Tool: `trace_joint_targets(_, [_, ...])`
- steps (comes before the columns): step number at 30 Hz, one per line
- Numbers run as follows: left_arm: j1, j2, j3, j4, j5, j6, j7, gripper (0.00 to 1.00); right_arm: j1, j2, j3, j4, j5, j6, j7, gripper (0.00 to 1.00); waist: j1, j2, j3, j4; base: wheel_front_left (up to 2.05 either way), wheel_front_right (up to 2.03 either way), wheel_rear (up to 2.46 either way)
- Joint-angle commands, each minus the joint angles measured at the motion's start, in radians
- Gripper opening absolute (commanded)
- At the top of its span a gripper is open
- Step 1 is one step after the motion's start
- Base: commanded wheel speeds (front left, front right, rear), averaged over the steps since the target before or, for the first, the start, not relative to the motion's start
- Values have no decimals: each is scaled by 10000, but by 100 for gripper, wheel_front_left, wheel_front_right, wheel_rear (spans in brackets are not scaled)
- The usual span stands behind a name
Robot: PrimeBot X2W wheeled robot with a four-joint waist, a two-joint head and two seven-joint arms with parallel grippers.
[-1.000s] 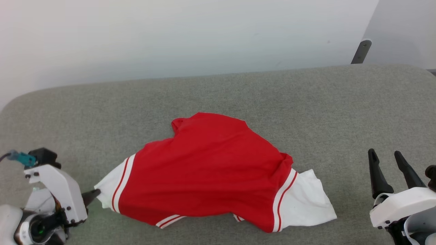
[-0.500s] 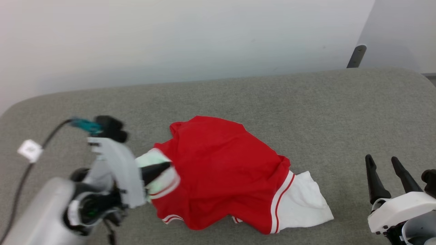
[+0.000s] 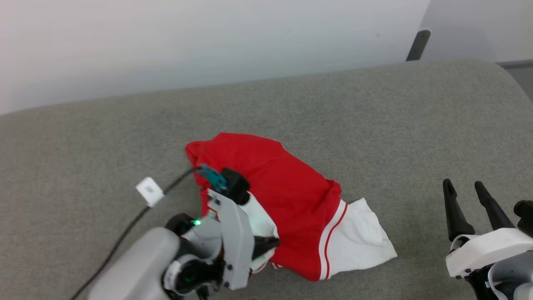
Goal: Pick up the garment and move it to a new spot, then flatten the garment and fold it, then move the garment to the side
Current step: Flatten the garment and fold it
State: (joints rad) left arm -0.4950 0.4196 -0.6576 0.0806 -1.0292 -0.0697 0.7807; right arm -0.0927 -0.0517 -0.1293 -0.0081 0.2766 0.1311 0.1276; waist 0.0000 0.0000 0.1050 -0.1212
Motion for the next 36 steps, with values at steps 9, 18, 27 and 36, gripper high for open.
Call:
trace_joint_targets(9, [-610, -315, -593, 1362, 645, -439, -527, 100, -298, 25, 21, 293, 119, -6, -343, 100, 0, 0, 487, -199, 0, 0, 0])
trace_joint_targets(18, [-1065, 465, -67, 364, 535, 146, 6, 100, -267, 23, -28, 414, 45, -6, -443, 100, 0, 0, 421, 26, 0, 0, 0])
trace_joint_targets(27, [-1102, 1177, 318, -465, 667, 608, 223, 100, -194, 24, 39, 437, 44, -6, -433, 100, 0, 0, 326, 146, 0, 0, 0])
trace_joint_targets(36, [-631, 929, 158, -856, 133, 776, 502, 100, -151, 24, 73, 384, 16, -6, -352, 100, 0, 0, 300, 152, 0, 0, 0])
